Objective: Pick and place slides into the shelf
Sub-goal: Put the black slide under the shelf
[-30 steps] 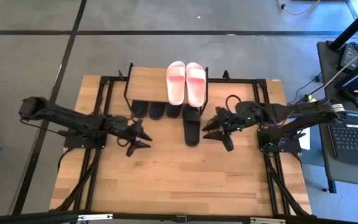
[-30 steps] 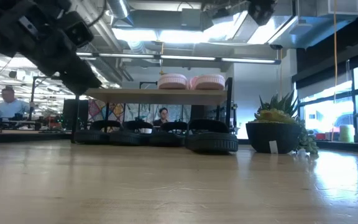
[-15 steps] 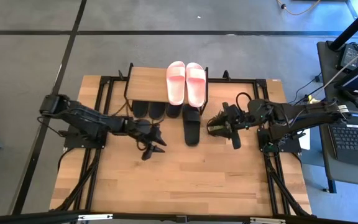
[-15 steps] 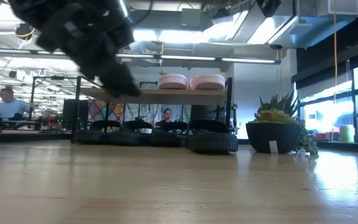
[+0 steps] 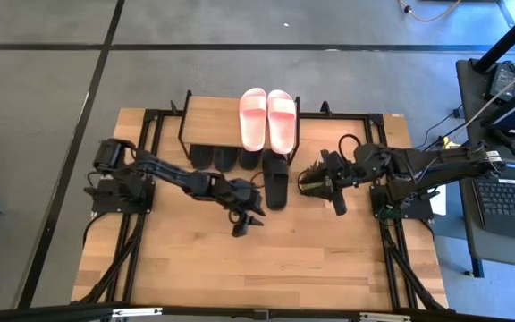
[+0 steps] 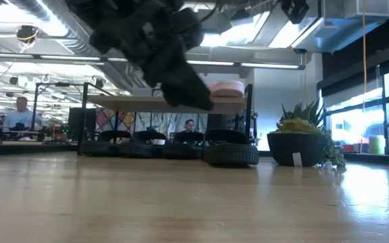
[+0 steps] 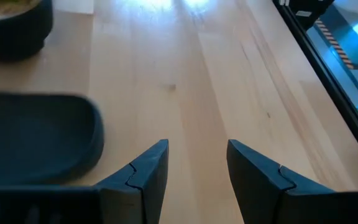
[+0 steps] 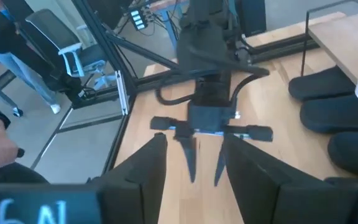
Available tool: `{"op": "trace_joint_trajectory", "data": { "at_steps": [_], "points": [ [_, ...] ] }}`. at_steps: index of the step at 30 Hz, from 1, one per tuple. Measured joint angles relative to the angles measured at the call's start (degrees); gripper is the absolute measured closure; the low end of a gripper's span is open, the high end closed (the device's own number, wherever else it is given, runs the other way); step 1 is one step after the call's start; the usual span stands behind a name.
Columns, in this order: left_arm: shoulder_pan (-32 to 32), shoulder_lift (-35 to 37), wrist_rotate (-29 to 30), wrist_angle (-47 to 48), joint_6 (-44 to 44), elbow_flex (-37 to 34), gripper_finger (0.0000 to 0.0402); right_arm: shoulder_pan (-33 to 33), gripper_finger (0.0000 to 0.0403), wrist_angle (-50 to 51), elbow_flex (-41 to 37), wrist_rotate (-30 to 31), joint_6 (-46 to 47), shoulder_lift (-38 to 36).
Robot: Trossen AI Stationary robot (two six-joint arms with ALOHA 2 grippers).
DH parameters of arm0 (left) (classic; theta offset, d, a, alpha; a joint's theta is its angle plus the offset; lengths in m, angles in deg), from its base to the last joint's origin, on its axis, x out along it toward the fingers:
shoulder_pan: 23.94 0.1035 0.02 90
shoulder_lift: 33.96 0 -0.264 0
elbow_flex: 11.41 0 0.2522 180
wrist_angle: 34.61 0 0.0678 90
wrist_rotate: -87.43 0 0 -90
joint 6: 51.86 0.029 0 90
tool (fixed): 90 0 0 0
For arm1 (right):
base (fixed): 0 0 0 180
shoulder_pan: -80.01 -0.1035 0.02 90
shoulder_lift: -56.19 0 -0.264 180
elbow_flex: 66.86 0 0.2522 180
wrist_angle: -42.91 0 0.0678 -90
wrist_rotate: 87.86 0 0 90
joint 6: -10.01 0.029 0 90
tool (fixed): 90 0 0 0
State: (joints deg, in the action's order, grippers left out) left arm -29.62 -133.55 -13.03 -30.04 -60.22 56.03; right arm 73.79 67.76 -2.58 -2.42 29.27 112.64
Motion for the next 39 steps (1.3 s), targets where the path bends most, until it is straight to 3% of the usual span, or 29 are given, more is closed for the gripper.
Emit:
{"op": "trace_joint_trajectory", "data": {
  "at_steps": [6,13,20,39],
  "points": [
    [-1.4,-7.0,0.9,0.9,-0.1,7.2,0.0246,0.0,0.0242,0.9,0.0,0.0,0.2,0.0],
    [-1.2,-11.8,4.4,1.8,-2.3,9.2,0.0246,0.0,0.0242,-0.4,0.0,0.0,1.4,-2.7],
    [0.5,-11.9,11.7,4.3,-2.5,9.2,0.0246,0.0,0.0242,-0.5,0.0,0.0,1.3,-4.7],
    [7.3,-11.9,12.9,4.3,-3.3,9.2,0.0246,0.0,0.0242,0.8,0.0,0.0,1.3,-4.9]
  ]
}}
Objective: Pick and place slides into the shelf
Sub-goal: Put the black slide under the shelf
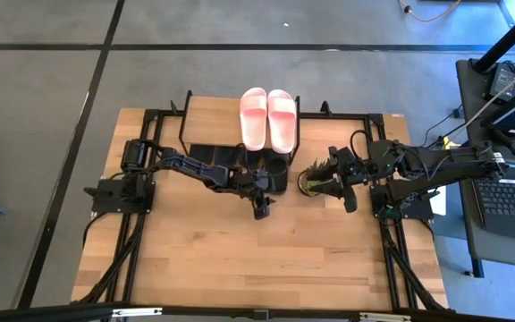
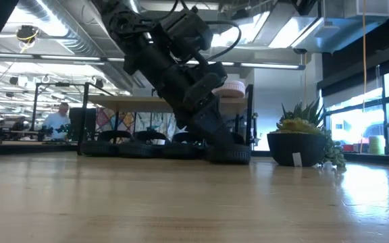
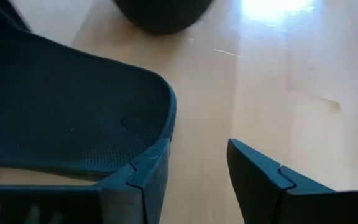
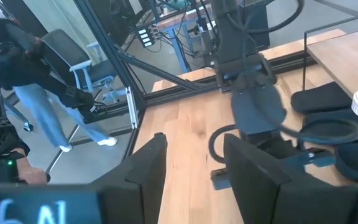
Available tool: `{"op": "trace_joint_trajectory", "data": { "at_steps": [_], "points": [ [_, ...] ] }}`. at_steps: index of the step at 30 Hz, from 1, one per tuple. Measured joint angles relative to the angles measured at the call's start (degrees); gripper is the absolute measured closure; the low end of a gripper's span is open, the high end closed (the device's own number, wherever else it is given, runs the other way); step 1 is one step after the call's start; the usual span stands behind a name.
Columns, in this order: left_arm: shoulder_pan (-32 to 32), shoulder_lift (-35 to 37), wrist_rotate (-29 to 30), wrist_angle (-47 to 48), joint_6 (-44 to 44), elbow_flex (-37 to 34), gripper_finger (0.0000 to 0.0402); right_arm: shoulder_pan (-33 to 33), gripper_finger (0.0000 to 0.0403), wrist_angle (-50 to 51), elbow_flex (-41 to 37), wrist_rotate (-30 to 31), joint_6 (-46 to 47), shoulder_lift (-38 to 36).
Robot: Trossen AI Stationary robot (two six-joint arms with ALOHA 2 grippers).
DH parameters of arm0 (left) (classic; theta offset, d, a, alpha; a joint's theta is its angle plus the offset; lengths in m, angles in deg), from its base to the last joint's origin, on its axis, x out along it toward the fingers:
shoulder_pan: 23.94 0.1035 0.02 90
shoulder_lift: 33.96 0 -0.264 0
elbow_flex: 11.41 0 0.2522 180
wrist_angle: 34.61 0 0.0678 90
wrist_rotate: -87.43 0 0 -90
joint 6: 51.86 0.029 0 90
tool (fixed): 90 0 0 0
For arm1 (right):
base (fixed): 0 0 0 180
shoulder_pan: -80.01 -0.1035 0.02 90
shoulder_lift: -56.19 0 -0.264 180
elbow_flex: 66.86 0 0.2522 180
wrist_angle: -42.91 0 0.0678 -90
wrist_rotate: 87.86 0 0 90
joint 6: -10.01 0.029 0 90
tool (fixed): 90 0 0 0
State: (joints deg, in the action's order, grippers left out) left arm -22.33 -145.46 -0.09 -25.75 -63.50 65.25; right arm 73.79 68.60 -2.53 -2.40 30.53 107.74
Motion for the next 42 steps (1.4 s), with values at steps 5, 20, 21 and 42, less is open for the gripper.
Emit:
{"op": "trace_joint_trajectory", "data": {
  "at_steps": [5,20,21,42],
  "points": [
    [2.3,0.0,0.0,0.0,0.0,0.0,0.0246,0.0,0.0242,0.3,0.0,0.0,0.0,0.0],
    [8.3,0.0,0.6,0.0,0.2,0.0,0.0246,0.0,0.0242,0.4,0.0,0.0,0.0,0.0],
    [8.5,0.0,0.6,0.0,0.3,0.0,0.0246,0.0,0.0242,0.4,0.0,0.0,0.0,0.0],
    [9.8,0.0,1.6,-0.3,0.3,0.0,0.0246,0.0,0.0242,0.3,0.0,0.0,0.0,0.0]
  ]
}}
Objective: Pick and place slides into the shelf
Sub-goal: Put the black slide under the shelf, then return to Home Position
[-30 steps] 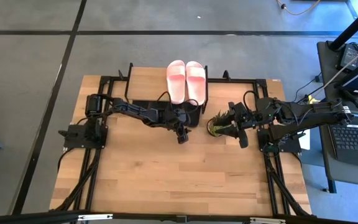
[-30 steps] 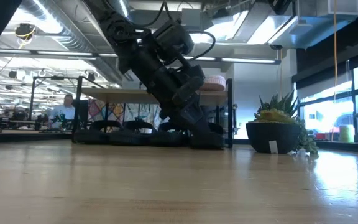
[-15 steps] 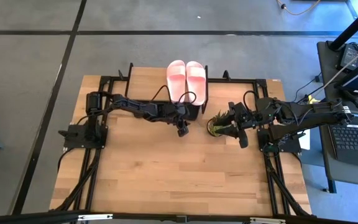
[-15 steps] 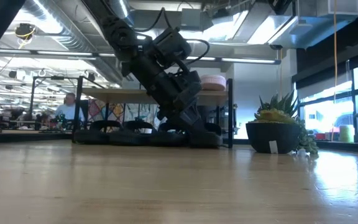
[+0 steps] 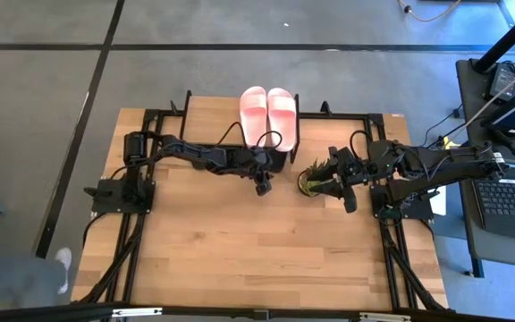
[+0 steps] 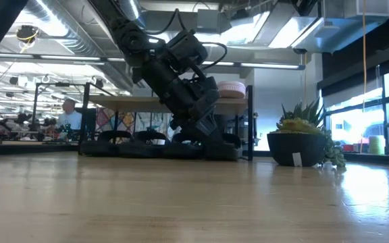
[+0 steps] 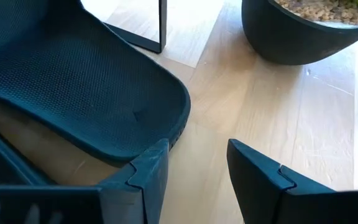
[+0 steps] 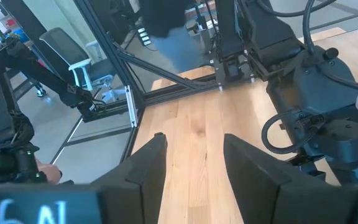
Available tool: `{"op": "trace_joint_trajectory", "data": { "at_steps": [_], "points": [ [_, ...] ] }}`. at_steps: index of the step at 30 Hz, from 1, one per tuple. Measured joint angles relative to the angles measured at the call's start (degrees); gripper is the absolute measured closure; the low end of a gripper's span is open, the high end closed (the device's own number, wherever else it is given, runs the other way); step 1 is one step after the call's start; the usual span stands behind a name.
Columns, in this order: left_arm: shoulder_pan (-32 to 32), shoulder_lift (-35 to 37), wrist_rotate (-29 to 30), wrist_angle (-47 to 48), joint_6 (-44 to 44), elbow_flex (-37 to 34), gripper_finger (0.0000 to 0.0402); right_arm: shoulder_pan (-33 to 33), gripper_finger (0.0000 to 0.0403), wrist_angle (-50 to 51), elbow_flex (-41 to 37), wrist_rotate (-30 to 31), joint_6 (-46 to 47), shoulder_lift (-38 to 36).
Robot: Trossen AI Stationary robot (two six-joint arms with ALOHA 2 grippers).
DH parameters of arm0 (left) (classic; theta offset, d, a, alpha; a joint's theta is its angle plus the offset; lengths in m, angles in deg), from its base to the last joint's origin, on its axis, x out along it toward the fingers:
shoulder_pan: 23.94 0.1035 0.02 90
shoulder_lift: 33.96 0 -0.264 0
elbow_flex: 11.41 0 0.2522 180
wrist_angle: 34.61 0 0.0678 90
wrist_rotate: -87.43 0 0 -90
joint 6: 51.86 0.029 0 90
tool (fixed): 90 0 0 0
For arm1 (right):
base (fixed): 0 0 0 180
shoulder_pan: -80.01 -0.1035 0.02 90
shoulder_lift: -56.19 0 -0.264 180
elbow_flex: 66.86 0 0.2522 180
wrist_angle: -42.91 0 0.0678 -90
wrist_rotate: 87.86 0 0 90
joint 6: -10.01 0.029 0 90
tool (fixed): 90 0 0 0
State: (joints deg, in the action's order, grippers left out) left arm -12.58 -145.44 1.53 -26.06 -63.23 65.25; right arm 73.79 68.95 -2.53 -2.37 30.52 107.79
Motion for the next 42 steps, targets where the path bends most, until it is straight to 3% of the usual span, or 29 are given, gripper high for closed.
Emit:
{"op": "trace_joint_trajectory", "data": {
  "at_steps": [11,18,23,27,35,42],
  "points": [
    [-1.7,3.6,-5.3,0.5,-1.8,0.0,0.0246,0.0,0.0242,0.0,0.0,0.0,0.0,0.0],
    [-2.3,15.3,-15.4,2.3,-2.0,-0.1,0.0246,0.0,0.0242,0.0,0.0,0.0,-0.2,0.0],
    [-2.1,26.0,-18.0,4.9,-1.4,0.0,0.0246,0.0,0.0242,0.0,0.0,0.0,-2.0,0.0],
    [-2.1,33.8,-17.3,9.2,-0.2,0.0,0.0246,0.0,0.0242,0.0,0.0,0.0,-3.1,0.0],
    [-2.1,46.3,-5.6,28.8,2.3,0.0,0.0246,0.0,0.0242,0.0,0.0,0.0,-4.4,0.0],
    [-3.5,56.9,-5.3,30.0,4.7,-0.3,0.0246,0.0,0.0242,0.4,0.0,-0.1,-4.5,-0.5]
  ]
}}
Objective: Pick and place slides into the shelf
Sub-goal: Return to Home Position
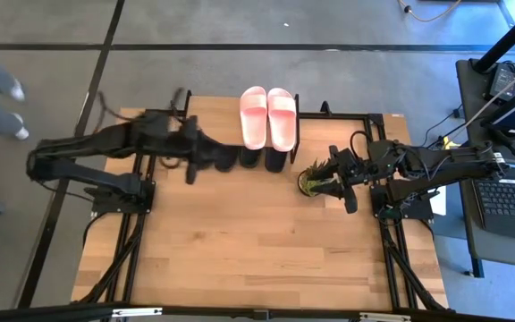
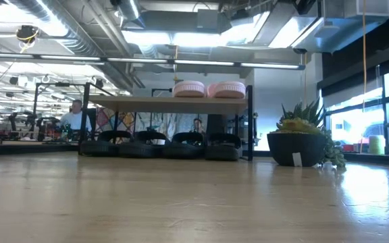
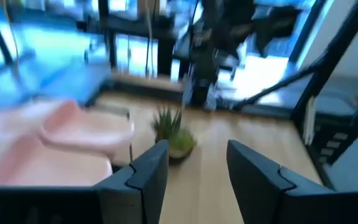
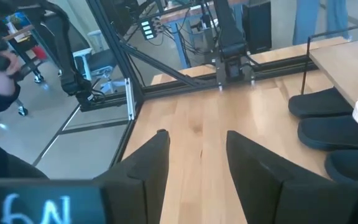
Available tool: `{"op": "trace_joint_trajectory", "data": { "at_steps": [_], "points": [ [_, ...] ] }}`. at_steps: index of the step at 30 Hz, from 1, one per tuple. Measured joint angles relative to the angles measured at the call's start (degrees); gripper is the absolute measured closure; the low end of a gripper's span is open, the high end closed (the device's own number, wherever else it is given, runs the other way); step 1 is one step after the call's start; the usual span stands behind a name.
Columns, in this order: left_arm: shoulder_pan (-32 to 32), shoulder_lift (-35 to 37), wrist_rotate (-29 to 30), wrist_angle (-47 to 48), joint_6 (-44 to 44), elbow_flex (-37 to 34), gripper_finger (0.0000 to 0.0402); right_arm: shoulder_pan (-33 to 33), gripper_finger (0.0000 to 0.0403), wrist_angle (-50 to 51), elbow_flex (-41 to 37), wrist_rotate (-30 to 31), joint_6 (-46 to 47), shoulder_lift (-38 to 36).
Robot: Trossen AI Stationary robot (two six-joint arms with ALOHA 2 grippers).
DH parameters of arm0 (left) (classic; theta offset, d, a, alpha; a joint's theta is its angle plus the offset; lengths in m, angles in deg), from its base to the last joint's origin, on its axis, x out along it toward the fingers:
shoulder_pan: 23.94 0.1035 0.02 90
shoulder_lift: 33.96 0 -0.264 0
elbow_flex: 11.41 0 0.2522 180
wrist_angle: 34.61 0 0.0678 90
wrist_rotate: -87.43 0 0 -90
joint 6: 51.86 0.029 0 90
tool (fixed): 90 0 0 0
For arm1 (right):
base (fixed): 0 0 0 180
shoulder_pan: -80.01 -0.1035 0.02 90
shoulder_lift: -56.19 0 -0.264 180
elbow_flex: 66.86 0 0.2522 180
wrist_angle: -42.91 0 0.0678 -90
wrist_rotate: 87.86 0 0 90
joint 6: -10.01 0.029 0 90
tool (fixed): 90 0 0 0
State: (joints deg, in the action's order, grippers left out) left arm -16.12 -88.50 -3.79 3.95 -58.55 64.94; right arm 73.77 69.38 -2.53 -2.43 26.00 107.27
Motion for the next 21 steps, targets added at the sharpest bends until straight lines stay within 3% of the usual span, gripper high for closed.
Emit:
{"op": "trace_joint_trajectory", "data": {
  "at_steps": [8,15,21],
  "points": [
    [-0.4,16.8,-0.7,-10.8,0.4,-13.2,0.0246,1.8,0.0242,1.8,-2.7,0.1,-4.2,-5.3],
    [-0.4,30.8,-1.2,-18.2,-5.2,-28.2,0.0246,5.4,0.0242,-0.4,-9.2,0.0,-3.6,-15.0],
    [-0.4,42.5,-0.9,-21.2,-6.1,-36.8,0.0246,6.1,0.0242,-1.8,-16.1,-0.1,0.4,-23.3]
  ]
}}
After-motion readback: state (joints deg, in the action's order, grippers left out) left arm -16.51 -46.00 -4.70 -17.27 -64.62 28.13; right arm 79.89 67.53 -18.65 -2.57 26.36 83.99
